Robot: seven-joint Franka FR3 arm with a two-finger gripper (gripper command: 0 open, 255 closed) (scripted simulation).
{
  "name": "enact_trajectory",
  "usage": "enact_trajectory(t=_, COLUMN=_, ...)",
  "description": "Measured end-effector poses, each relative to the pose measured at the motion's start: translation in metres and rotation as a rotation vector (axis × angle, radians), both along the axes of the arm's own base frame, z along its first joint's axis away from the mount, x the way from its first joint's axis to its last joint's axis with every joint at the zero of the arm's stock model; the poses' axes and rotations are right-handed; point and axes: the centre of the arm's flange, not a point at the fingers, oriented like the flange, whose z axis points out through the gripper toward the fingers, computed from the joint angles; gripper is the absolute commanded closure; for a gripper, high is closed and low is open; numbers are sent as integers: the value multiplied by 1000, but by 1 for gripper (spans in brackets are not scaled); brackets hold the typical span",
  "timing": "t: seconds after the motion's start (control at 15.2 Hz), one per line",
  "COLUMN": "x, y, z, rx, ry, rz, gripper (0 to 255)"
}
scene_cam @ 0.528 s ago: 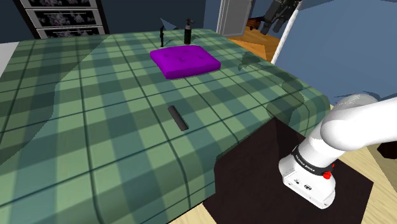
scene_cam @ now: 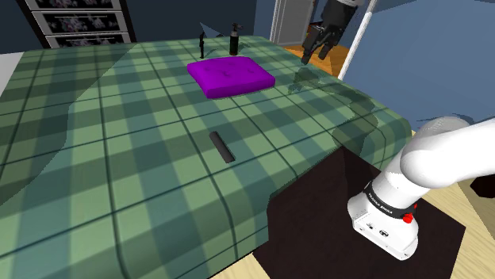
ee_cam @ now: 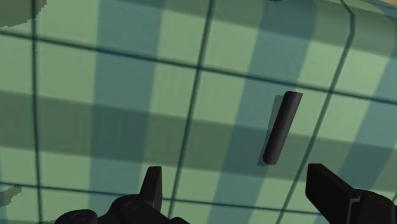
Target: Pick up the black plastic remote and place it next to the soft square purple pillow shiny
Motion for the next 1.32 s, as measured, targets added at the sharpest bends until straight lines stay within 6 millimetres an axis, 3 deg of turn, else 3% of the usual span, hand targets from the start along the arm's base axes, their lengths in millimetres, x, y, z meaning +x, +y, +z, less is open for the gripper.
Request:
enact_trajectory(t=0.53, x=35, y=54, z=-75, rx=-15, ry=-5, rz=-44, gripper=0)
enact_trajectory(t=1.32, x=90, y=139, z=-204, rx=-40, ry=-13, rz=-109, gripper=0)
